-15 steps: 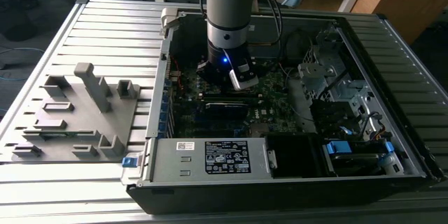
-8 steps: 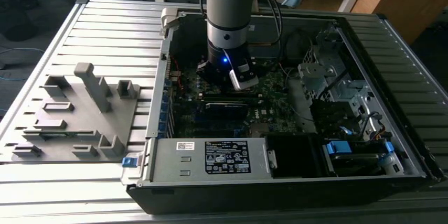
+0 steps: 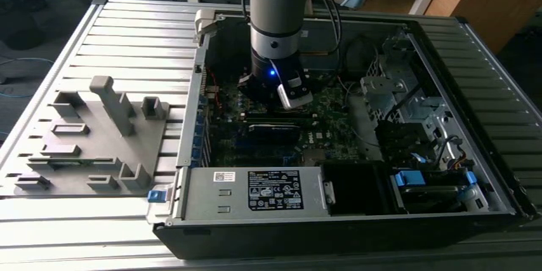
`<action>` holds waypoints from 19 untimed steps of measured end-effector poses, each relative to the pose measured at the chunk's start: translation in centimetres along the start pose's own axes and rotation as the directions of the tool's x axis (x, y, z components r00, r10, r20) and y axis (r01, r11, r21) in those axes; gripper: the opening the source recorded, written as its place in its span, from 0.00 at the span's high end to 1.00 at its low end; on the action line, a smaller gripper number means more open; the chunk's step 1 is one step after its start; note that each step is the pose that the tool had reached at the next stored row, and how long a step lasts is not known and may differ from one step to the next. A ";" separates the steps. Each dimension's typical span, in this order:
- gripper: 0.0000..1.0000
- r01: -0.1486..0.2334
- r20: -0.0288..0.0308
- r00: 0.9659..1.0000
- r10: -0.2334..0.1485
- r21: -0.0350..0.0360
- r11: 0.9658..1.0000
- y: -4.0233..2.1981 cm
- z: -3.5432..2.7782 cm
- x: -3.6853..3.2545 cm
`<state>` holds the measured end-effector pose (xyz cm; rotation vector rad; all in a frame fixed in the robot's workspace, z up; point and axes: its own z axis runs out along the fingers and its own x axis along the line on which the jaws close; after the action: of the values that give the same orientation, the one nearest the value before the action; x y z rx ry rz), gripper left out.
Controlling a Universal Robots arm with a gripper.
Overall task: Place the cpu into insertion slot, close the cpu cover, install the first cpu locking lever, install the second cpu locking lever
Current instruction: 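Install the second cpu locking lever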
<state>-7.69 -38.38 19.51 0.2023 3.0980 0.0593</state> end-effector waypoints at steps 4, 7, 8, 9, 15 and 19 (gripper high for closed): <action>0.89 0.000 0.000 1.000 0.000 0.000 1.000 0.00 0.01 0.00; 0.89 0.000 0.000 1.000 0.000 0.000 1.000 0.00 0.02 0.00; 0.89 0.000 0.000 1.000 0.000 0.000 1.000 0.00 0.02 0.00; 0.89 0.000 0.000 1.000 0.000 0.000 1.000 0.00 0.02 0.00; 0.89 0.000 -0.001 1.000 0.000 -0.004 1.000 0.05 -1.27 -0.04; 0.89 0.000 0.000 1.000 0.000 -0.005 1.000 0.07 -1.68 -0.06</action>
<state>-7.69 -38.38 21.20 0.2025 3.0979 0.0665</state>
